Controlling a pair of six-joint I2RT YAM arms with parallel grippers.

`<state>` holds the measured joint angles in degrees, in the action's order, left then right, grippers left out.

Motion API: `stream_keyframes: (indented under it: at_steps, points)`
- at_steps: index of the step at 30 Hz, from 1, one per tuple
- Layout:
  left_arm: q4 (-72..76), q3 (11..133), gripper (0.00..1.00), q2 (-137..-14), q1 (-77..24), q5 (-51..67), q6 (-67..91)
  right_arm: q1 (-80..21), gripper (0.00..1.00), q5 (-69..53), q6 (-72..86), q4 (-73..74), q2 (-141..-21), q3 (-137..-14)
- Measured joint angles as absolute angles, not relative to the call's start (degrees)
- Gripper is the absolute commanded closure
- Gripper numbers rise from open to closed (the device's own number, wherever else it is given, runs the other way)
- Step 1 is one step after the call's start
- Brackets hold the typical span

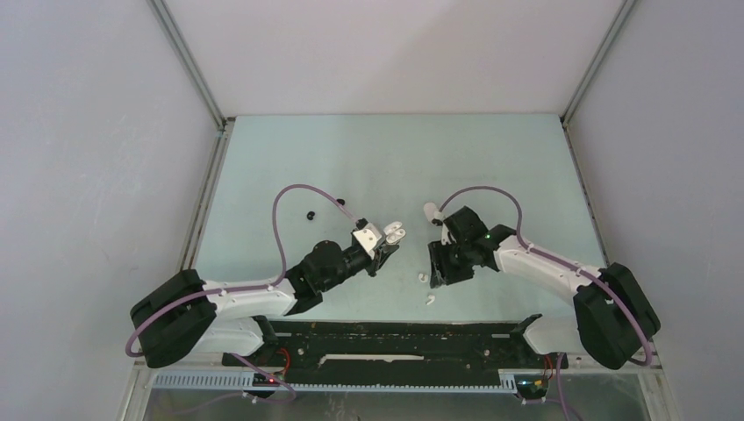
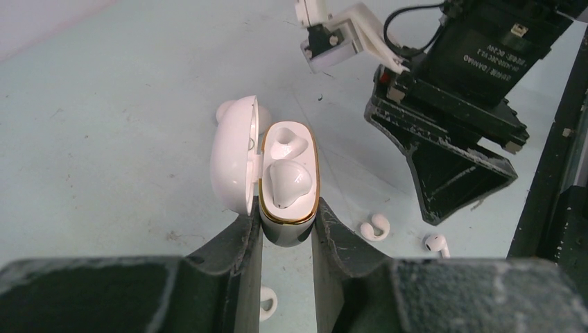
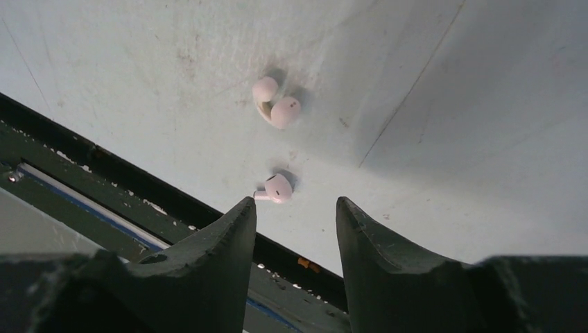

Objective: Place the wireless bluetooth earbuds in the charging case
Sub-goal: Pick up the earbud from the center of the board.

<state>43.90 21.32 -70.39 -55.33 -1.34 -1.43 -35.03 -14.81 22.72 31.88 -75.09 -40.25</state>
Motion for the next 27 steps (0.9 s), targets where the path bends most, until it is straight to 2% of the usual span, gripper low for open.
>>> stream_keyframes:
  at_steps: [12,18,27]
  points:
    - [43.6,21.3,1.00,-70.1,-55.3,-1.3,-1.5,-38.1,0.52,-16.9,28.1,29.9,-79.5,-37.3]
    - [43.5,21.3,1.00,-70.0,-55.2,-1.3,-1.5,-39.2,0.60,-18.1,28.9,28.0,-80.4,-37.3]
    - [43.0,21.3,1.00,-69.0,-55.2,-1.3,-1.5,-40.1,0.65,-17.8,29.8,27.6,-81.8,-37.8]
